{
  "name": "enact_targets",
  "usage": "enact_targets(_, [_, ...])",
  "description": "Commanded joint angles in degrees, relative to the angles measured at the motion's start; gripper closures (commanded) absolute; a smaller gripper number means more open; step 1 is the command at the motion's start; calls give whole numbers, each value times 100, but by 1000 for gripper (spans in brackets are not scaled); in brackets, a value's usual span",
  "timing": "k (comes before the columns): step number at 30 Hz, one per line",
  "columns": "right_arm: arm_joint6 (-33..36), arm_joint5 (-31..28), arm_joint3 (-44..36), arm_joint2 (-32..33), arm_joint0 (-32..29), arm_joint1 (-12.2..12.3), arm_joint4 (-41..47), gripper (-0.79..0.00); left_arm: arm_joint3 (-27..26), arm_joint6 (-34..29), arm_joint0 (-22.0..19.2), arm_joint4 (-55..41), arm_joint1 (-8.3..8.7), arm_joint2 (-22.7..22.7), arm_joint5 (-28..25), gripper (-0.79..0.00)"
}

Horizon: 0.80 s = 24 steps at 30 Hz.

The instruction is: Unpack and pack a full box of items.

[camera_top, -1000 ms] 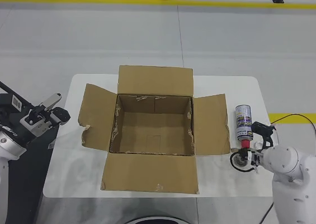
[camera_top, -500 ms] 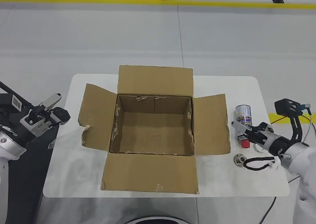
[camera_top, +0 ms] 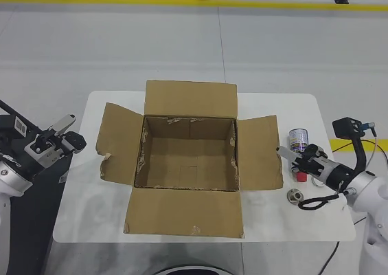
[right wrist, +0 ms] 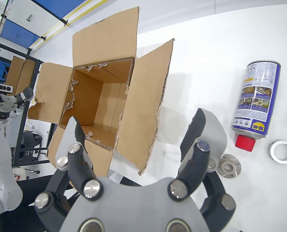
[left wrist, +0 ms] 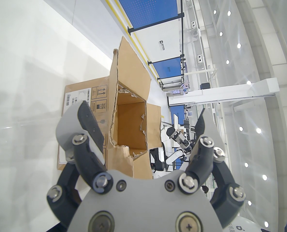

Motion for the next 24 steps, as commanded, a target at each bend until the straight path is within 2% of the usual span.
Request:
enact_targets(1, [-43,1,8,-3,-8,-2,36,-785,0,0,0,0,0,0,0,-785])
enact_targets(7, [-182,-88,125,163,-154,45,283,-785,0,0,0,0,0,0,0,-785])
enact_targets(16, [753,-1074,-187,840,-687,222,578,-785,0,0,0,0,0,0,0,-785])
enact_targets(24, [909,-1038,-196,942,-737,248,557,-785,0,0,0,0,0,0,0,-785])
